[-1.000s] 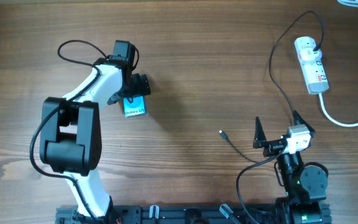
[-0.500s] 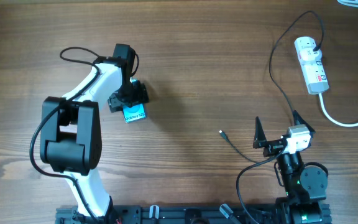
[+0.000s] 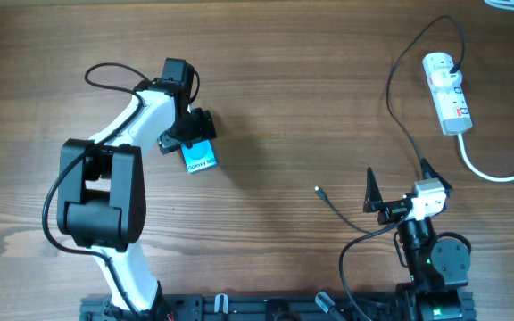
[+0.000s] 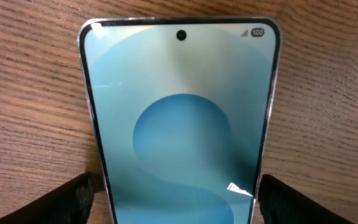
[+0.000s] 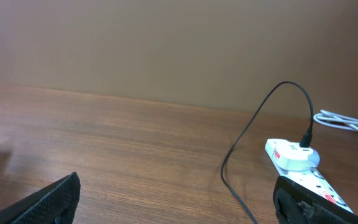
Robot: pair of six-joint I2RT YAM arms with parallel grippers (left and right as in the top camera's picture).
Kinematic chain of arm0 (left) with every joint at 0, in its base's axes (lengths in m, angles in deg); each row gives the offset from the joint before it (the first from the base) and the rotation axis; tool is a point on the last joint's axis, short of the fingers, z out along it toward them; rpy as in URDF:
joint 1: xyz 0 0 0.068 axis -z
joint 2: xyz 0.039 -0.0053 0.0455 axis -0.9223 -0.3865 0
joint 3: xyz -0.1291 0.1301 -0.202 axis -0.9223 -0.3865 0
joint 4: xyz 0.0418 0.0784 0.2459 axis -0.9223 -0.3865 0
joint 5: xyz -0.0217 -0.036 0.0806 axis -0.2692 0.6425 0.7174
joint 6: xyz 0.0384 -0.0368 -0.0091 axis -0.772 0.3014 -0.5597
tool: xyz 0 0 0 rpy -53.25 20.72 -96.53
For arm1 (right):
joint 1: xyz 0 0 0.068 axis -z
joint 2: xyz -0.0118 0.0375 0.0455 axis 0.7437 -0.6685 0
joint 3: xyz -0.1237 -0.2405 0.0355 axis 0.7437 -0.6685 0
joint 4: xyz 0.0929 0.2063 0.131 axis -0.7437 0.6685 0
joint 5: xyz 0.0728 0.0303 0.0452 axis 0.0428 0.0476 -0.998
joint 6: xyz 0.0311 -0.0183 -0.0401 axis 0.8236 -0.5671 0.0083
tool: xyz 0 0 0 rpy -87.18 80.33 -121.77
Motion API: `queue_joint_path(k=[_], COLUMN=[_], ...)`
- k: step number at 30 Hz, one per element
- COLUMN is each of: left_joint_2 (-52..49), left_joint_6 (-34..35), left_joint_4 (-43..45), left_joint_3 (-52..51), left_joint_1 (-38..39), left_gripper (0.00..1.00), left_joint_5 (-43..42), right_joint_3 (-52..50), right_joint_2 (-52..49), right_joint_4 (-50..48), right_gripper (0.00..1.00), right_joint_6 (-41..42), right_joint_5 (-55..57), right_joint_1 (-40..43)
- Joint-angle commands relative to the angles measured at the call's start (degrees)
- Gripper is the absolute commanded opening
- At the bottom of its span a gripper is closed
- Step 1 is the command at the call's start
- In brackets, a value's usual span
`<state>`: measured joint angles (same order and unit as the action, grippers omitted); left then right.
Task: Plug charger to phone and switch on socket
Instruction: 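Lift the phone with the left gripper and tilt it upright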
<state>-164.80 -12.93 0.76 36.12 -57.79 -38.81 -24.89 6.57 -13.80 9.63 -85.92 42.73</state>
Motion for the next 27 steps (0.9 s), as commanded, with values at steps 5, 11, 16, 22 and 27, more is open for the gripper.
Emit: queue_joint_path(k=[5, 11, 16, 22, 27], left_joint_2=[-3.4, -3.4, -3.4, -3.4, -3.4], left_joint_6=[-0.1, 1.4, 1.4, 1.4, 1.2], left_joint_4=[2.9, -2.2, -10.3, -8.3, -0.7], left_joint_3=[-1.8, -1.8, -1.8, -1.8, -1.8], left_joint_1=[0.1, 0.1, 0.1, 0.1, 0.1], left_gripper=[0.95, 0.83, 0.8, 0.89, 0.94], left_joint_5=[-2.2, -2.2, 1.9, 7.1, 7.1], right_joint_3=[0.0, 0.0, 0.0, 0.0, 0.0], right_joint_2=[0.2, 0.2, 0.2, 0.2, 0.2], right_joint_4=[-0.1, -0.1, -0.1, -0.1, -0.1], right_gripper=[1.0, 1.0, 1.0, 1.0, 1.0], right_joint_6=[0.7, 0.7, 0.7, 0.7, 0.7], right_joint_5=[0.8, 0.8, 0.8, 0.8, 0.8], right_joint_1=[0.3, 0.3, 0.3, 0.3, 0.3])
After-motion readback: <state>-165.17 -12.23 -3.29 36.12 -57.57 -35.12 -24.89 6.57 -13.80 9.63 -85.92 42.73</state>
